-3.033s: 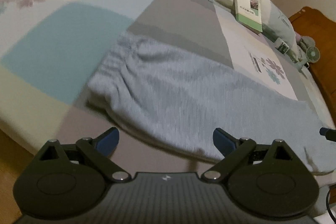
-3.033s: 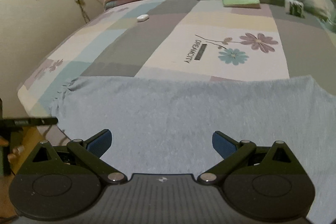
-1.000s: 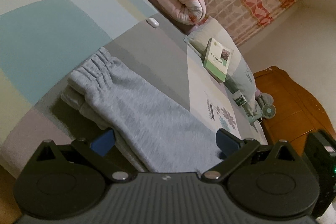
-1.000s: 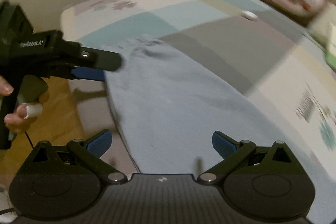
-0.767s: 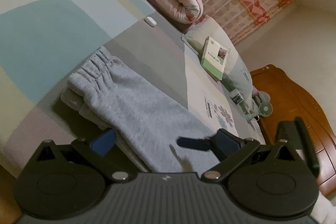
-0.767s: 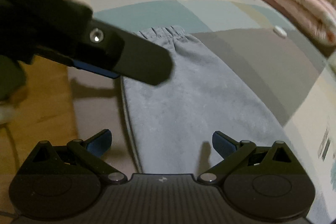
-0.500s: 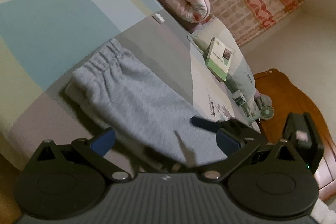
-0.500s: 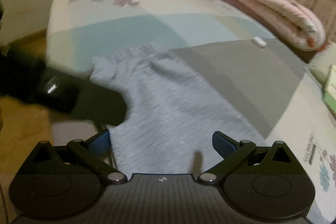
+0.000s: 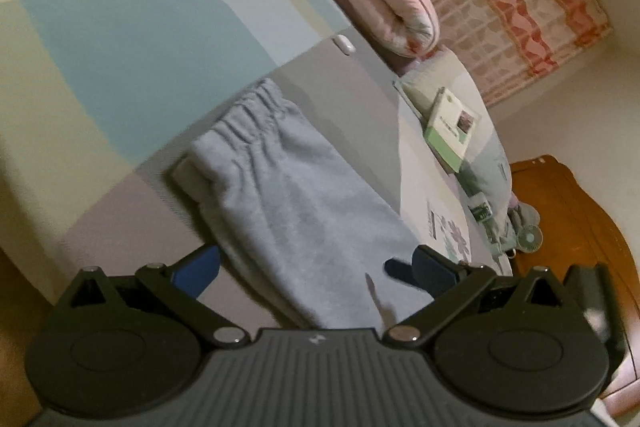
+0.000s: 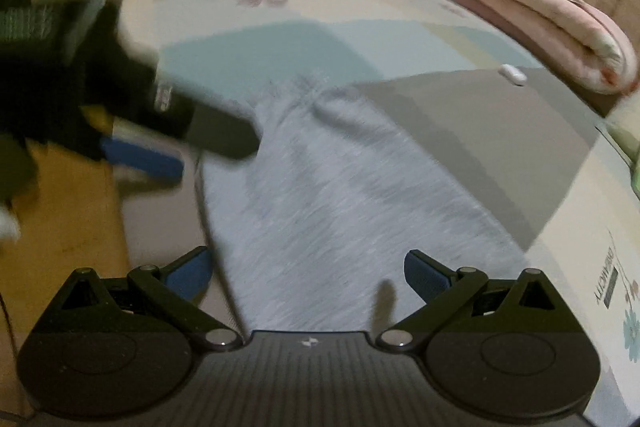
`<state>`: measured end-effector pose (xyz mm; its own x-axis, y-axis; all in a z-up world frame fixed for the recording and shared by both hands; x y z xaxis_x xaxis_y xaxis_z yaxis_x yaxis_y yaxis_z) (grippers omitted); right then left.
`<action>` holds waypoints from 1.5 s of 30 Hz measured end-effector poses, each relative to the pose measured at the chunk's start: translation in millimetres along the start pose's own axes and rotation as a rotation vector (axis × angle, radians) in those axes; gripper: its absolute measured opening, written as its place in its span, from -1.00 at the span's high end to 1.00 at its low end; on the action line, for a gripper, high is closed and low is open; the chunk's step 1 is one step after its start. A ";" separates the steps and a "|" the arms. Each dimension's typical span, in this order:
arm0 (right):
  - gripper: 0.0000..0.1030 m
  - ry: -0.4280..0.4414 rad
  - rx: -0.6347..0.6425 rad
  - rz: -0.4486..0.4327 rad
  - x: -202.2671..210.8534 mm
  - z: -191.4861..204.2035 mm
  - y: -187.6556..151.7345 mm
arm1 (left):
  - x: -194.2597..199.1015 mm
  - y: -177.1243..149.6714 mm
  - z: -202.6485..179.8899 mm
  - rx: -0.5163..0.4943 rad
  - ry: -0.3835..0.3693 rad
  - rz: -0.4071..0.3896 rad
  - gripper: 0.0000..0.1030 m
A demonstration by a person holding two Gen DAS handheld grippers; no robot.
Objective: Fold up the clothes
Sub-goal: 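Grasp both grey pant cuffs together with the left gripper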
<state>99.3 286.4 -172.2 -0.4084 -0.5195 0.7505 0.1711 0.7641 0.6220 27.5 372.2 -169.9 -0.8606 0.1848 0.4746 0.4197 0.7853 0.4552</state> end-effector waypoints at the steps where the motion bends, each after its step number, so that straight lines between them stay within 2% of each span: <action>1: -1.00 -0.005 0.023 0.010 -3.5 5.9 -1.9 | 0.1 -0.8 0.7 0.005 0.001 0.002 -0.97; 11: -1.00 -0.140 0.043 -0.036 1.4 -9.8 8.4 | -18.4 -5.5 -0.8 0.026 -0.029 0.049 -0.97; 16: -1.00 -0.118 0.003 -0.047 7.0 -20.2 9.3 | -32.4 -0.3 -0.8 0.033 -0.051 0.038 -0.97; 22: -1.00 -0.070 -0.042 -0.035 2.7 -26.4 3.6 | -46.2 13.9 -4.4 0.019 -0.067 -0.045 -0.97; 27: -1.00 -0.053 -0.066 -0.024 3.1 -30.7 -5.1 | -43.1 14.5 -2.4 0.008 -0.133 -0.154 -0.97; 30: -1.00 -0.040 -0.085 -0.017 6.8 -30.5 -13.2 | -36.2 8.6 -2.9 -0.003 -0.204 -0.158 -0.97; 33: -1.00 -0.016 -0.127 -0.002 6.1 -32.9 -21.3 | -36.5 15.6 0.7 -0.049 -0.143 -0.166 -0.97; 36: -1.00 0.002 -0.162 0.012 5.8 -32.7 -26.7 | -38.3 29.4 7.3 -0.014 -0.124 -0.206 -0.97; 39: -1.00 -0.011 -0.159 0.009 7.9 -35.1 -29.5 | -34.4 41.7 17.1 0.014 -0.059 -0.288 -0.95; 43: -1.00 -0.002 -0.188 0.003 10.0 -38.6 -31.6 | -40.3 40.3 10.8 0.017 -0.075 -0.222 -0.95; 45: -1.00 0.008 -0.203 0.003 8.2 -39.8 -31.0 | -43.0 35.7 6.0 0.045 -0.137 -0.192 -0.94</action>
<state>126.4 243.3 -176.5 -0.4008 -0.5212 0.7535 0.3502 0.6728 0.6517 77.7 395.8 -178.6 -0.9557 0.1052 0.2748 0.2338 0.8386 0.4921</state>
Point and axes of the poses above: each gripper's, at about its wrist camera, not at the fingertips, and x roughly against the way its jaws point, z to its left, y to its top, the point moved 7 cm from there along -x, roughly the way its jaws point, and after that the axes turned 4 degrees about -y, right-handed, at the moved point
